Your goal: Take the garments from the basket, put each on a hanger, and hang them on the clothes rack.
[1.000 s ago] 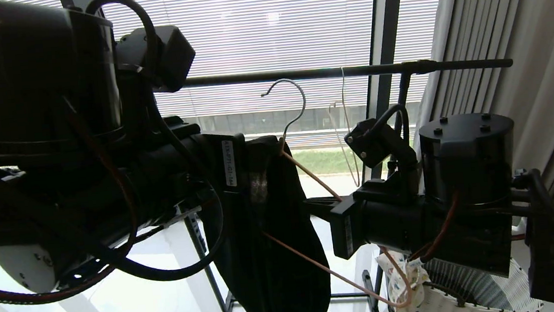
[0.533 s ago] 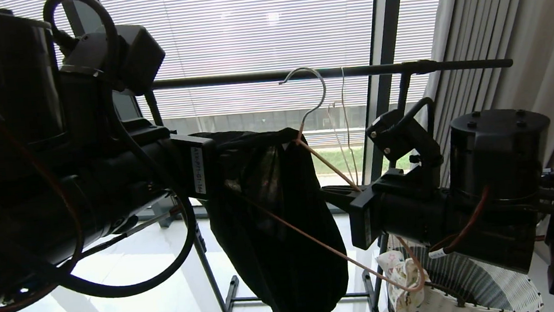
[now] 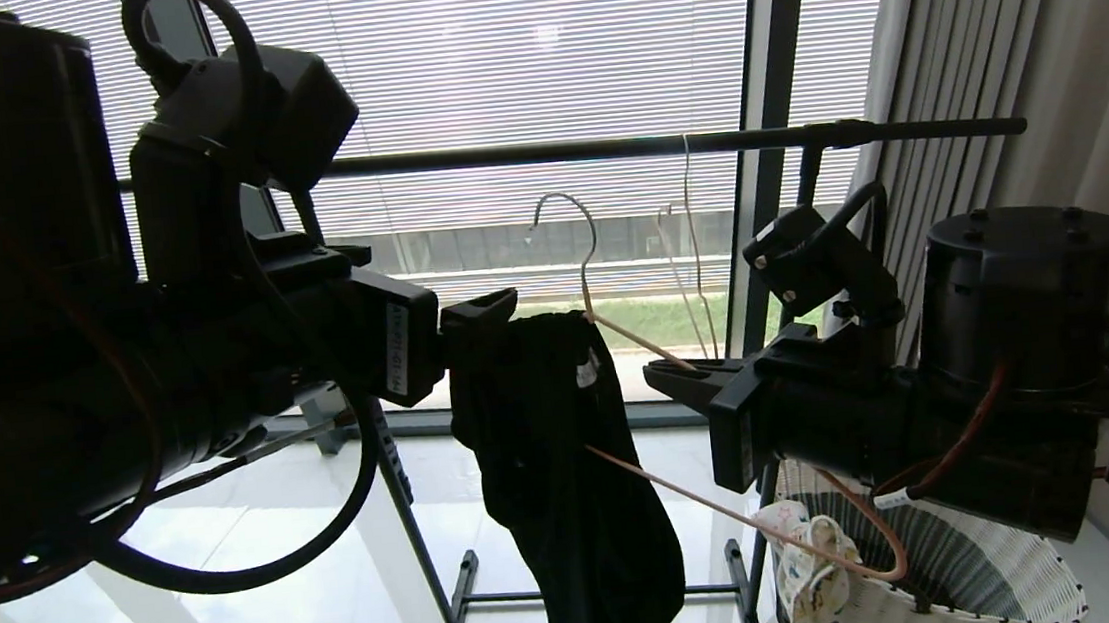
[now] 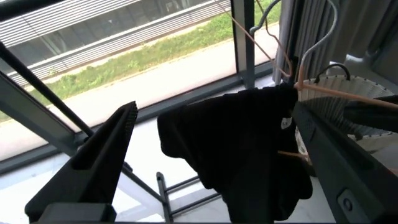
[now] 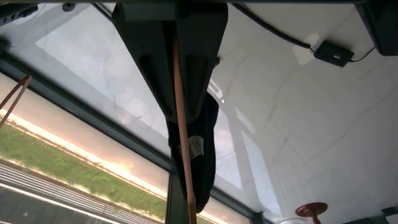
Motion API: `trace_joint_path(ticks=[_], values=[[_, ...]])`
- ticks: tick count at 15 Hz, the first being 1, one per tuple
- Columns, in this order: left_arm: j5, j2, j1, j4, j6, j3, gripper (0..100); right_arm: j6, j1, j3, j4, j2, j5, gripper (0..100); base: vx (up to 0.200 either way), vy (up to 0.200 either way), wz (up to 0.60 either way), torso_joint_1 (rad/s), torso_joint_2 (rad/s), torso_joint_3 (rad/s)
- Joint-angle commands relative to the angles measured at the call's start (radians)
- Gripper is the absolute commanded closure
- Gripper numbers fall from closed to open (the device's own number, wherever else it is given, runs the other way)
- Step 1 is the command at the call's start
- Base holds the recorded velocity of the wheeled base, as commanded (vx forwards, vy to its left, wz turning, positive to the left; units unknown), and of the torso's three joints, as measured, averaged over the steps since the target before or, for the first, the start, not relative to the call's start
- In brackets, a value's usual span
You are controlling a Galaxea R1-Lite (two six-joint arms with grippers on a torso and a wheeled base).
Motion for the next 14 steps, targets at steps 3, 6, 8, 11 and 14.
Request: trace_joint_path(ticks=[3, 6, 8, 11, 14], values=[[-0.076, -0.057, 0.063, 0.0, 0.0, 0.091, 0, -0.025, -0.006, 0.021, -0.061, -0.014, 0.004, 100, 0.0, 0.0, 0.0, 0.0, 0.0, 0.0], [-0.599, -0.172, 0.306, -0.006, 0.178, 0.225, 0, -0.134, -0.095, 0.165, -0.114, -0.123, 0.216, 100, 0.0, 0.0, 0.0, 0.0, 0.0, 0.0], [-0.711, -0.19, 0.352, -0.006, 0.255, 0.263, 0, -0.175, -0.141, 0.202, -0.114, -0.155, 0.309, 100, 0.0, 0.0, 0.0, 0.0, 0.0, 0.0], [-0.763, -0.19, 0.345, -0.006, 0.324, 0.308, 0, -0.186, -0.15, 0.241, -0.116, -0.198, 0.397, 100, 0.0, 0.0, 0.0, 0.0, 0.0, 0.0], [-0.808, -0.178, 0.234, -0.006, 0.362, 0.312, 0, -0.195, -0.135, 0.289, -0.116, -0.224, 0.498, 100, 0.0, 0.0, 0.0, 0.0, 0.0, 0.0]])
